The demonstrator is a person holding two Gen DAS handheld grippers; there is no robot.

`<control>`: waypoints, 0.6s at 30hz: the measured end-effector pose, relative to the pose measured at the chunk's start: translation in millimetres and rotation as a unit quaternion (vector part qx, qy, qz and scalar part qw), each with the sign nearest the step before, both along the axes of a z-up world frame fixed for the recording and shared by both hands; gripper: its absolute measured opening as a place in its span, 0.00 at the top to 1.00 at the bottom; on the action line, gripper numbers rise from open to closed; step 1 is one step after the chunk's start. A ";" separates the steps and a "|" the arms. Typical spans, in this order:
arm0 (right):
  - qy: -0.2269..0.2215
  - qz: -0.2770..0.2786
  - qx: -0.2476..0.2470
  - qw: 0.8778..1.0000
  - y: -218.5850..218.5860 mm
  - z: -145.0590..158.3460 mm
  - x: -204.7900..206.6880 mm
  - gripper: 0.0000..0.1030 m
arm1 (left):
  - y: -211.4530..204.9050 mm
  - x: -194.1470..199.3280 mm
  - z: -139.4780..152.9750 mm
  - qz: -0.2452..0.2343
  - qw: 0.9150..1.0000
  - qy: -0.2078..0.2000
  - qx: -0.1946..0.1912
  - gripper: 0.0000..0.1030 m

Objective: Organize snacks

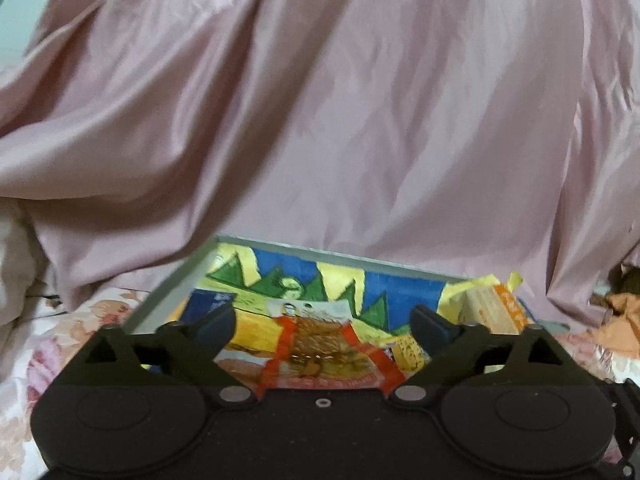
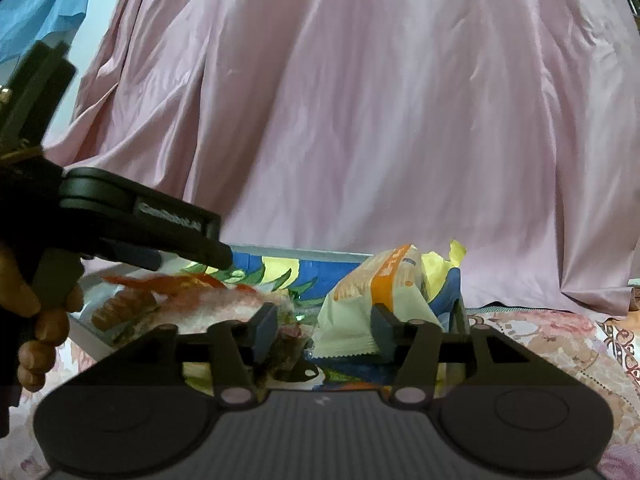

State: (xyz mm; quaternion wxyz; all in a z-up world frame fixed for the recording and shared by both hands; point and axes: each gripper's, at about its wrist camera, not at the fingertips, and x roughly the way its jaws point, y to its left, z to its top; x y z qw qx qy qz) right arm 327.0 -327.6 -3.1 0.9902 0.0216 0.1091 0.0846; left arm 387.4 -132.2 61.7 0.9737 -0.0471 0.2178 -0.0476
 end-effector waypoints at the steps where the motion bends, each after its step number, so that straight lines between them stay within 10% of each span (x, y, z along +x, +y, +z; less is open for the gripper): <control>1: -0.002 -0.002 0.001 1.000 0.0 1.1 -1.4 0.34 | 1.9 -5.2 2.3 0.005 1.000 -0.006 -0.002 0.01; 9: -0.044 -0.012 0.004 0.999 1.5 19.0 -20.3 0.05 | 21.6 -41.2 12.6 0.036 0.999 -0.029 -0.013 0.01; 18: -0.081 -0.026 -0.010 0.996 10.8 32.3 -47.4 0.00 | 37.1 -83.2 12.3 0.058 0.997 -0.040 -0.004 0.01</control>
